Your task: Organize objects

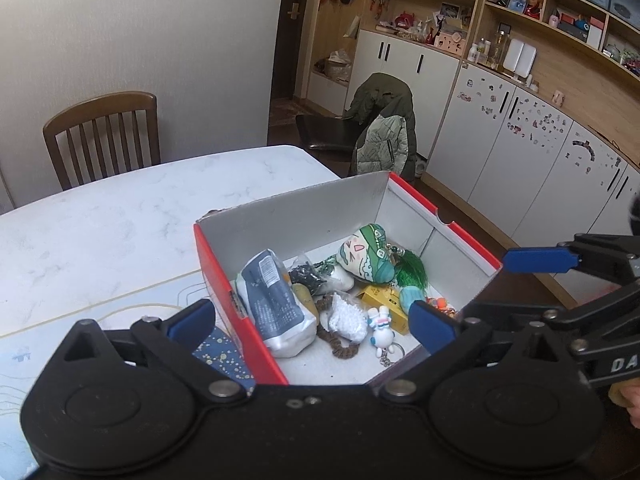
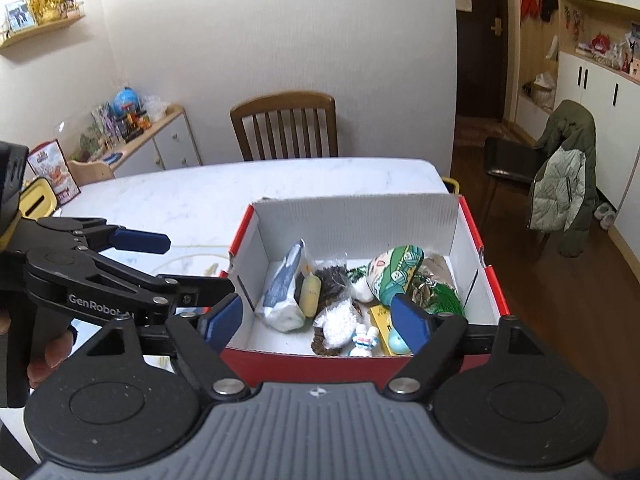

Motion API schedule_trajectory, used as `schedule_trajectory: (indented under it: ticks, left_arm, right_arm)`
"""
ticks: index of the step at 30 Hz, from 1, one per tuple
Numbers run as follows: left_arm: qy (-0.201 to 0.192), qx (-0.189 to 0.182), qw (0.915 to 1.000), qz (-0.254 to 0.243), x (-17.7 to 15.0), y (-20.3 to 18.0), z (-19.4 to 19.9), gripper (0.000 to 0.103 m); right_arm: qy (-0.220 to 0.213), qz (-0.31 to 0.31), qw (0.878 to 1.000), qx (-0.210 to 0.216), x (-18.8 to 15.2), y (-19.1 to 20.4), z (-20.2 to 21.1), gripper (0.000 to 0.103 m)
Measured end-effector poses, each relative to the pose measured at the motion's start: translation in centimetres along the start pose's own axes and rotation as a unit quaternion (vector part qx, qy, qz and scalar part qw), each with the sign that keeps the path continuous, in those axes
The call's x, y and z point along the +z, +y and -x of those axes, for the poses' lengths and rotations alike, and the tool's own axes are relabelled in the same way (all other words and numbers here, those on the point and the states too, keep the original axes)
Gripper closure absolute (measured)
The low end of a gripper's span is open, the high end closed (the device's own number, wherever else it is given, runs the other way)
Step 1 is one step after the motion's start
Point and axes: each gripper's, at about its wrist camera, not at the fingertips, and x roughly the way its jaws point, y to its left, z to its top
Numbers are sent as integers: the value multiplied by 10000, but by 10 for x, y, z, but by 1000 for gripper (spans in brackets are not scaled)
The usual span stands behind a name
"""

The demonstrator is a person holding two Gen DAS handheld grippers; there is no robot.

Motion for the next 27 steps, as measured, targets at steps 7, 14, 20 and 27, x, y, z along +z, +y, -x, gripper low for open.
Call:
schedule_trajectory:
  ticks: [7,14,20,27]
  left_arm:
    - [-73,-43,9999,-142,-8,0,12,0]
    - [-155,-66,9995,-249,-19,-3,22,0]
    - [-184,52,9992,-350,-23,-2,26,0]
    - [-190,43,9991,-376,-25,2,28,1]
  right_arm:
    - [-334,-133,9994,-13,-13,6,16,10]
    - [-433,-305,9986,-74,-22,11,26,7]
    - [-445,-462,9977,-203,-26,14,29,7]
    - [-450,-589,9969,-250,-30,18,32,7]
